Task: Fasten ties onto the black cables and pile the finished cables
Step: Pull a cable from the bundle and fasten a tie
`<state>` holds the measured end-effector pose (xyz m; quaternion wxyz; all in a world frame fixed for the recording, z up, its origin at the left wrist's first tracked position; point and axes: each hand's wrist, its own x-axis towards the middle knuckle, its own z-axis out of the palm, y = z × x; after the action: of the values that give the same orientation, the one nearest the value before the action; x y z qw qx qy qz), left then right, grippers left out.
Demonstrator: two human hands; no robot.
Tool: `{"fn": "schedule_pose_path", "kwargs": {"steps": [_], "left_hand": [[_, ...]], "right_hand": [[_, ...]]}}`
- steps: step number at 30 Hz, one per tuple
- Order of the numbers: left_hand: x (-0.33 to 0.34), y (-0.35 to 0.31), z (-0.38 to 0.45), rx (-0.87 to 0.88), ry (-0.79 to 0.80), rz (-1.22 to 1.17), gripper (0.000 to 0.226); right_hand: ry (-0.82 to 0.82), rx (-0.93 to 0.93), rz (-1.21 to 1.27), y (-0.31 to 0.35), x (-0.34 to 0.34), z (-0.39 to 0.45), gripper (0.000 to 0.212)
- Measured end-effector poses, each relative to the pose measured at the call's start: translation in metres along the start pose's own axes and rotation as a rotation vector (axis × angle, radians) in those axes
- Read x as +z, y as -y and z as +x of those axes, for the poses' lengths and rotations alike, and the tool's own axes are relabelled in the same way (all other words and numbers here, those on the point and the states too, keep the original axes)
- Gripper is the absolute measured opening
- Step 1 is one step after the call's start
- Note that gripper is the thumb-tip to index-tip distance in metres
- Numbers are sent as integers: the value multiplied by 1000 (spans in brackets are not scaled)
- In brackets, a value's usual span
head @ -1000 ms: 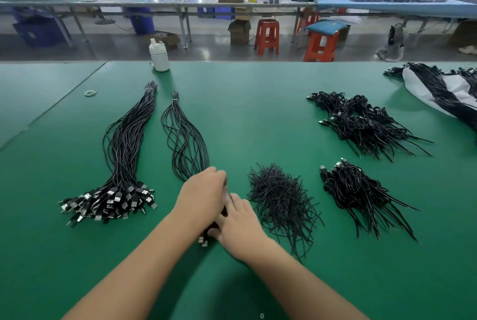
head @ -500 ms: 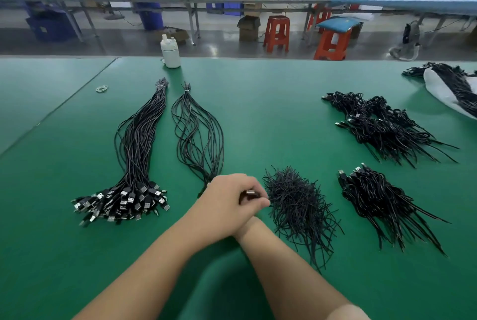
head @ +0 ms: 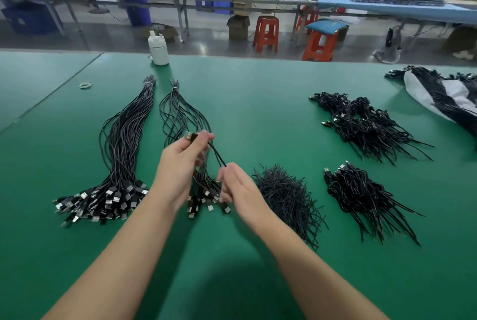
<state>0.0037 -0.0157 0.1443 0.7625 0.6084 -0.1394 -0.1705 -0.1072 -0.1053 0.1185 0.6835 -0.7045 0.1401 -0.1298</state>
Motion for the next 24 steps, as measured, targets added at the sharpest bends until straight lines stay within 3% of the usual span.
{"fn": "schedule_pose_path", "kwargs": {"steps": [3, 7, 11, 16, 19, 21, 24], "left_hand": [[4, 10, -2, -164, 232, -118, 48], [17, 21, -10, -224, 399, -99, 45], [25, 17, -12, -200, 389, -37, 49], [32, 14, -17, -49, 310, 44, 50], [31, 0, -17, -84, 292, -340, 52], [18, -12, -14, -187, 427, -597, 52], [3, -18, -22, -413, 861, -311, 46]], "right_hand": [[-47, -62, -15, 4, -14, -5, 31], [-37, -101, -146, -2, -18, -13, 29], [-9, -112, -160, -6, -21, -21, 29], [43, -28, -18, -17, -17, -31, 34], [91, 58, 55, -33, -15, -38, 37], [64, 106, 115, -41, -18, -42, 41], [13, 130, 273, -43, -25, -40, 43]]}}
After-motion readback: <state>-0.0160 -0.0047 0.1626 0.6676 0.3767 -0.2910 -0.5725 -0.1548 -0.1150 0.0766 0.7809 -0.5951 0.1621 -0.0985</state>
